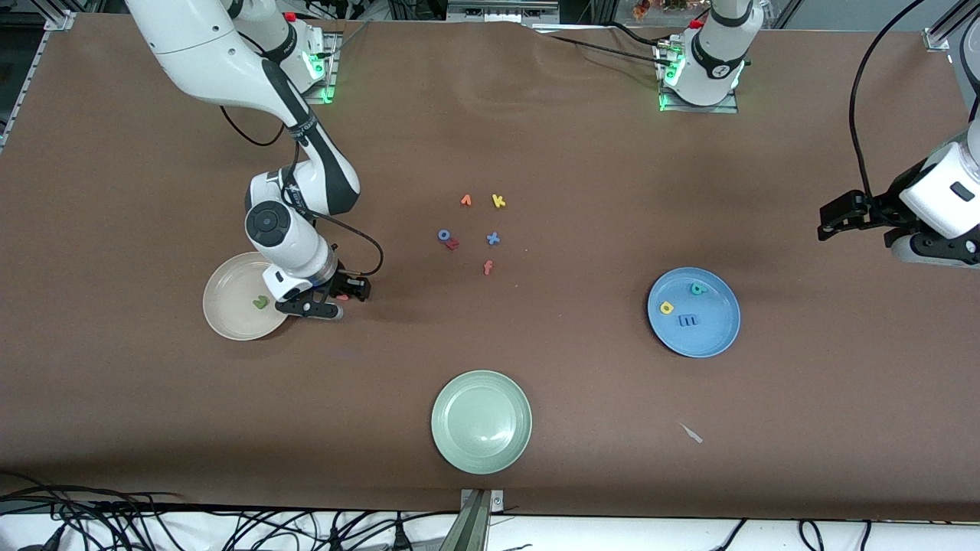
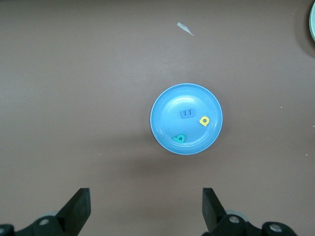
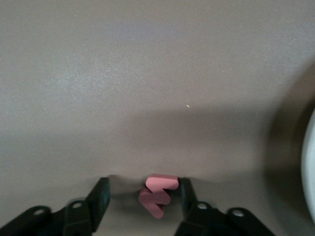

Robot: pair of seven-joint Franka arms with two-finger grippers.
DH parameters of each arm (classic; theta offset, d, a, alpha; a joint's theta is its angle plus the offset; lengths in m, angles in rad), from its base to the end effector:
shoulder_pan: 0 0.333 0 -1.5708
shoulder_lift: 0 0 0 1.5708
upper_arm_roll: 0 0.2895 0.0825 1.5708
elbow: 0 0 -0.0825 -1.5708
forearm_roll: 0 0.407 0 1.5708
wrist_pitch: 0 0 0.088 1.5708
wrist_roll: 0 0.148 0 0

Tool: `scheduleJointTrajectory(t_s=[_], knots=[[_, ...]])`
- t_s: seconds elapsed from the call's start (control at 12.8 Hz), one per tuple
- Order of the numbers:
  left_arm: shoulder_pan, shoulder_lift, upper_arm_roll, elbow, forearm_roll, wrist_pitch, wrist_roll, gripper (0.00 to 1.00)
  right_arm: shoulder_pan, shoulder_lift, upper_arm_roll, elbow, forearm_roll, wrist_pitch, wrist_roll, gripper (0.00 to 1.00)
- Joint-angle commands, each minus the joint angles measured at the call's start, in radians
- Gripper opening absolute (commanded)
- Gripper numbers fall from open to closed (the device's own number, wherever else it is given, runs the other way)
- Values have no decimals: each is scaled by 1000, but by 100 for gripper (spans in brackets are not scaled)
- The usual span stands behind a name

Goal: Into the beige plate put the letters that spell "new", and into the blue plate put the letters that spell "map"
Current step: 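Move the right gripper to the pink letter m and grasp it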

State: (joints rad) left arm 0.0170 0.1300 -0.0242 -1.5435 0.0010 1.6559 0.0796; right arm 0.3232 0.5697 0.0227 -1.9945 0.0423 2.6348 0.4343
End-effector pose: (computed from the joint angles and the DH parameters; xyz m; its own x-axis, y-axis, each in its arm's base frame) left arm 0.6180 -0.0037 0.5002 0.9961 -0.0866 -0.0173 -0.0866 -0.9962 0.0035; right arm 0.5786 0.2090 0.0950 0.9904 -0.1297 0.0484 -0.1266 -0.9901 -0.0614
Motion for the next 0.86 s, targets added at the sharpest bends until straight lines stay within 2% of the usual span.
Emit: scheduleJointTrajectory(t_s=[0.0, 0.23, 0.31, 0.47, 0.7, 0.78], knots=[[1, 23, 0, 34, -23, -12, -1, 100, 4, -1, -6, 6, 16, 2, -14, 35], [-2, 25, -2, 34, -21, -12, -1, 100, 4, -14, -7, -6, 15, 2, -19, 7], [-3, 25, -2, 34, -21, -12, -1, 100, 2, -33, -10, -6, 14, -2, -49, 5], [-3, 25, -2, 34, -21, -12, -1, 100, -19, -103, -36, 6, 11, -134, -145, 5], [-5, 26, -2, 34, -21, -12, -1, 100, -133, -184, -50, 3, 4, -248, -404, 5], [-5, 28, -2, 34, -21, -12, -1, 100, -156, -198, -75, -4, 2, -269, -487, 6]])
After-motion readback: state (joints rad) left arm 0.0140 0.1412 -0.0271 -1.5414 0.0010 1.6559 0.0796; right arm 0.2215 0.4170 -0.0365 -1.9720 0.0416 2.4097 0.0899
